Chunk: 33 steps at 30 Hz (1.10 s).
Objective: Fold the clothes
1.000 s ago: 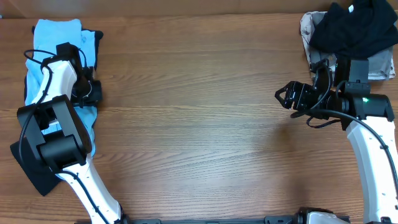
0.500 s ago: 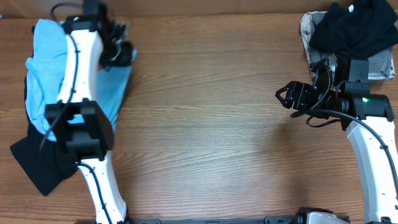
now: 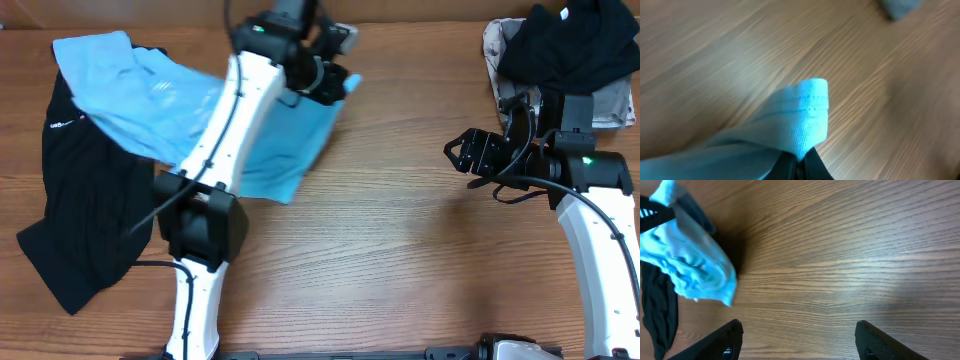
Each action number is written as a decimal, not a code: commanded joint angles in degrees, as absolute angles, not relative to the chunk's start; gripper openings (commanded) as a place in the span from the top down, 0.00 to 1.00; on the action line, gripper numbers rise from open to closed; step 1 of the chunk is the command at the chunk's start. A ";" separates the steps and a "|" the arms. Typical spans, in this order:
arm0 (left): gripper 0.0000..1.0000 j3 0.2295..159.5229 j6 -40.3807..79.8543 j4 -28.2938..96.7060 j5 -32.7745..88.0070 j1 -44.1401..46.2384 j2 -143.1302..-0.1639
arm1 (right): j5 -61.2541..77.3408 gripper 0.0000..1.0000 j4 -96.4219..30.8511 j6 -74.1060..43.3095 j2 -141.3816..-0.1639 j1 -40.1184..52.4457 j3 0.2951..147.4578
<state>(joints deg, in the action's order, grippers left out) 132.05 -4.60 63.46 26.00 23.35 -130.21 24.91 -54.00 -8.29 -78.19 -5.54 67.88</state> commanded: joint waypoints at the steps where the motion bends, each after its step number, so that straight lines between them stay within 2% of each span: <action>1: 0.96 133.67 0.62 58.35 29.02 26.89 -129.64 | 22.26 0.25 -53.65 -10.94 -78.35 -5.65 67.72; 8: 0.95 133.67 7.38 43.33 31.59 30.65 -129.64 | 22.61 0.24 -53.56 -12.05 -78.35 -9.72 67.72; 10: 0.93 133.67 9.30 39.16 31.79 31.66 -129.64 | 22.90 0.24 -53.49 -12.05 -78.35 -11.31 67.72; 11: 0.88 133.67 9.78 37.06 31.79 32.21 -129.64 | 23.27 0.24 -53.43 -12.03 -78.35 -11.99 67.72; 13: 0.65 133.69 10.33 33.45 32.14 33.23 -129.64 | 23.81 0.24 -53.23 -12.01 -78.35 -13.08 67.72; 16: 0.02 135.44 10.39 31.46 35.22 33.19 -129.62 | 25.45 0.25 -52.23 -11.94 -78.35 -13.52 67.72; 18: 0.00 138.06 11.25 32.80 36.36 31.75 -129.54 | 26.98 0.25 -51.48 -11.70 -78.35 -12.99 67.75; 23: 0.00 149.25 12.43 45.36 37.52 23.77 -129.51 | 26.44 0.25 -49.74 -11.53 -78.54 -6.46 67.72; 28: 0.00 156.00 6.02 59.92 35.88 14.52 -129.51 | 18.74 0.25 -45.78 -12.27 -81.62 4.23 67.72; 33: 0.00 156.31 1.08 70.22 26.74 7.31 -129.51 | 7.73 0.26 -42.87 -14.26 -89.89 12.99 67.72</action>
<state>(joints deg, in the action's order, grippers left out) 155.26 5.98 67.66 32.38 8.54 -130.21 16.51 -43.62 -12.45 -85.95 10.28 67.88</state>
